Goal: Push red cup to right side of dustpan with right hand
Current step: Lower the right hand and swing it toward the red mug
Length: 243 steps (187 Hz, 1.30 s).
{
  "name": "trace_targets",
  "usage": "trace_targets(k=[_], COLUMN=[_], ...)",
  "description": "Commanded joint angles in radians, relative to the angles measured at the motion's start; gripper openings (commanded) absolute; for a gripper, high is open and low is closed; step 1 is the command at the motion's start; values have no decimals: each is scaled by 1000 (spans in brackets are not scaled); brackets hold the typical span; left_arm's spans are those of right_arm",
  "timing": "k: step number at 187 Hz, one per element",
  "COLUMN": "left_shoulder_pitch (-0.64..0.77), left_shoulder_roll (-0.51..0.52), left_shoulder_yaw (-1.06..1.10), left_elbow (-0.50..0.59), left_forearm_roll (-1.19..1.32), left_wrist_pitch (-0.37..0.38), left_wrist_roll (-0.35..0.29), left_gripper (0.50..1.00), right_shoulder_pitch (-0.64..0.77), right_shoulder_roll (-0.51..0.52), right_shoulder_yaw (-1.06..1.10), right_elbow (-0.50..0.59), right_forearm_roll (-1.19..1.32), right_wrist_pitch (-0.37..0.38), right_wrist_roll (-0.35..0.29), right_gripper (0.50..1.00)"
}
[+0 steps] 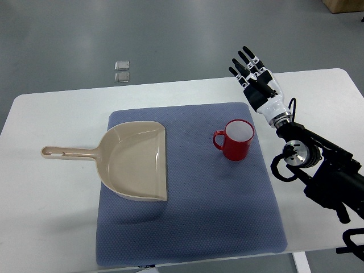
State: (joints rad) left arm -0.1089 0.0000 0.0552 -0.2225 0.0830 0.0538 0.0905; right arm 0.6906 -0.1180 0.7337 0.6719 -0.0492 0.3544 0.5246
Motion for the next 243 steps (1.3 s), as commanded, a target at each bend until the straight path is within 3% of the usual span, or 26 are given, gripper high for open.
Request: trace_targets(k=[1,38,75,144,164,243], left_shoulder_pitch=[0,0,0,0,0,0], left_shoulder_roll=[0,0,0,0,0,0], left_shoulder_yaw=[0,-1,-1,0,0,0], left_elbow=[-1,0,0,-1,-1,-1], left_forearm_roll=[0,0,-2,0,0,0], left_wrist_pitch=[0,0,0,0,0,0], left_wrist_roll=[-2,-2,-2,-2,-2,-2], left_gripper=[1000,1000,1000,1000,1000,1000], right_shoulder_pitch=[0,6,7,-8,-20,-77], right_shoulder_roll=[0,-9,-55,-219,-267,-287], right_shoulder_yaw=[0,-17,-60,-119,-120,-120], right_elbow=[-2,-2,-2,5,6,8], right_forearm_roll=[-1,-11,-84,-408,-503,-758], right_wrist_pitch=[0,11,129,255,256,239], right_wrist_roll=[-2,-3,-8,14,86,86], right_gripper=[934,934,934,934,934,934])
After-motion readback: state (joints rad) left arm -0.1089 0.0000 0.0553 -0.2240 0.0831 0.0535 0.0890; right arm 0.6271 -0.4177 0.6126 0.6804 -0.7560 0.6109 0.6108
